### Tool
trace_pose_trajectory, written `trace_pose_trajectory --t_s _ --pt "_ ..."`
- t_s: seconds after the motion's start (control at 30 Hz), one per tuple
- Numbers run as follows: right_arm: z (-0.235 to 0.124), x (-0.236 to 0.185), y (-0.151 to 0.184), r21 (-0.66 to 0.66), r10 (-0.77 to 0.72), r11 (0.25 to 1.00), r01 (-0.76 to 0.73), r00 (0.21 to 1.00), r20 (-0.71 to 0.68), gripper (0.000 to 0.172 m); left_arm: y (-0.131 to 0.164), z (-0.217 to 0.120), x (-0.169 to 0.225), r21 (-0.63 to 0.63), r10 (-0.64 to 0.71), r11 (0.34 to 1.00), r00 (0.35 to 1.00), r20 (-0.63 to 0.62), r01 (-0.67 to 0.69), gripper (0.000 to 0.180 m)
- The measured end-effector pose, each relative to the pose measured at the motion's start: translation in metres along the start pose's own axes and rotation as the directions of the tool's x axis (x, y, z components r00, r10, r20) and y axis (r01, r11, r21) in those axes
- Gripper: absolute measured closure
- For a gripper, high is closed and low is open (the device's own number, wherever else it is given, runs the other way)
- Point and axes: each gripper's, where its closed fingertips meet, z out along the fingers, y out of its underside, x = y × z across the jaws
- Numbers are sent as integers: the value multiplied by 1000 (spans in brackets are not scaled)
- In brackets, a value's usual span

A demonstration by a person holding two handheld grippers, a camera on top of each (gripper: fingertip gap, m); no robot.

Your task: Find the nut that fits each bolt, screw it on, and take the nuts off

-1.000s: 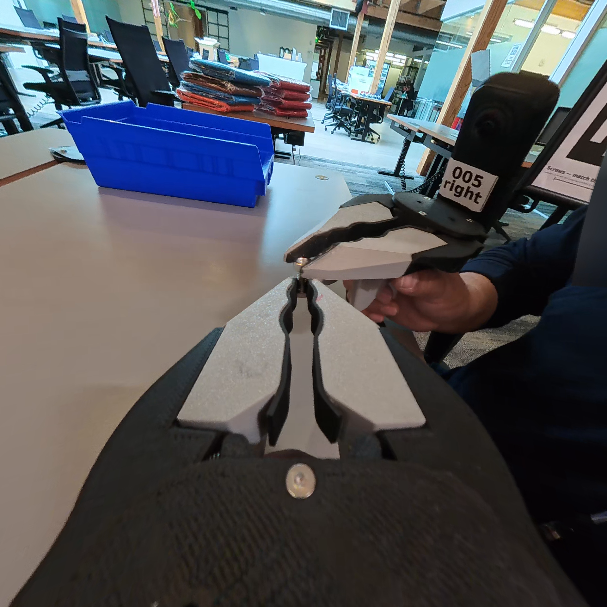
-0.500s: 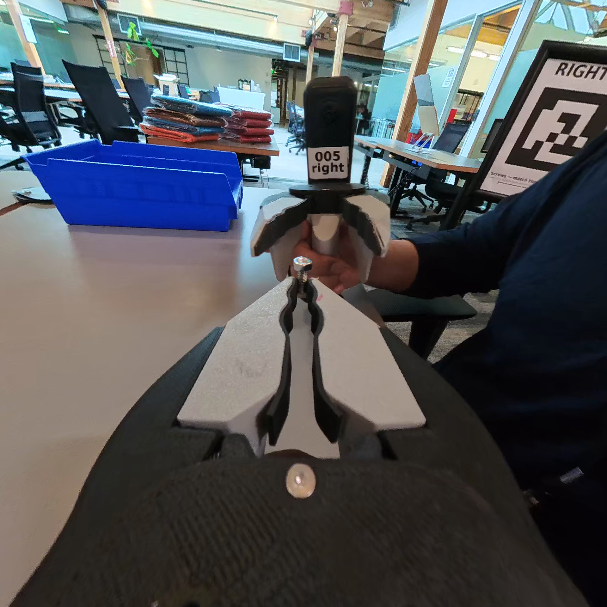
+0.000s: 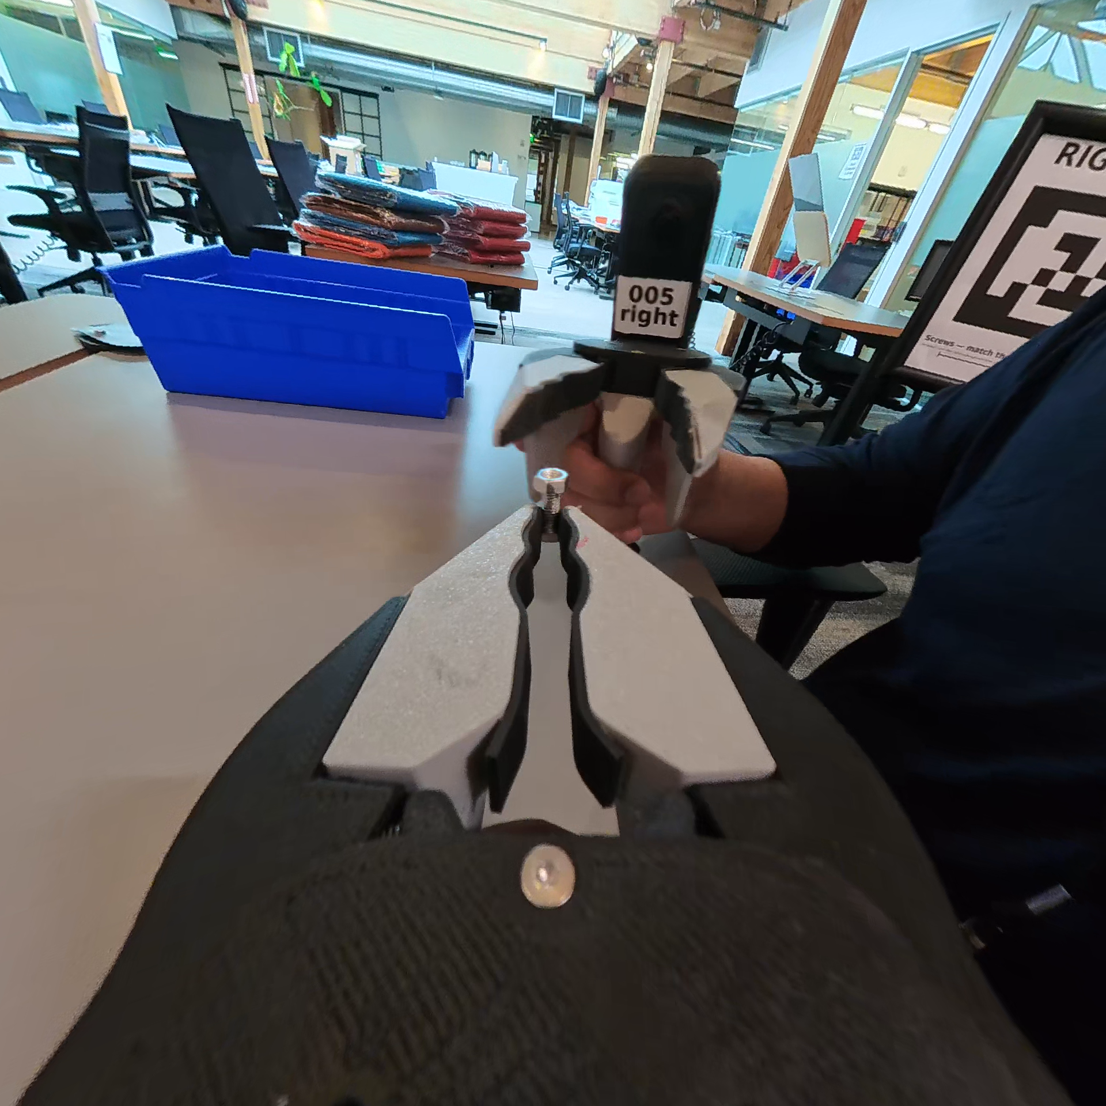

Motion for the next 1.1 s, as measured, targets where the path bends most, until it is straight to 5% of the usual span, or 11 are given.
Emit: trace_pose_trajectory --t_s 0.3,0.37,0.53,0.73,0.8,0.93,1.1 --pt "12 -11 12 -48 46 998 -44 998 41 109 0 -3 -9 0 -3 1000 999 50 3 177" --pt "0 -15 6 -20 36 999 -35 998 57 128 0 -5 -14 0 -21 1000 998 66 21 177" --pt "12 5 3 -40 26 999 -27 999 -27 101 1 -3 -11 -4 -20 1000 998 54 21 177" --pt "17 -5 6 -51 74 996 -74 997 11 105 -1 -7 -19 3 -17 1000 995 100 17 177" --pt "3 -12 -1 -7 87 996 -87 995 47 134 -4 -11 -24 17 -30 999 993 118 28 177" --pt "14 17 1 -48 56 997 -61 994 -89 102 -5 -9 -19 16 -24 1000 995 94 22 177" --pt "27 1 7 -83 89 992 -90 996 -9 107 -6 -13 -26 19 -14 1000 990 137 12 177"
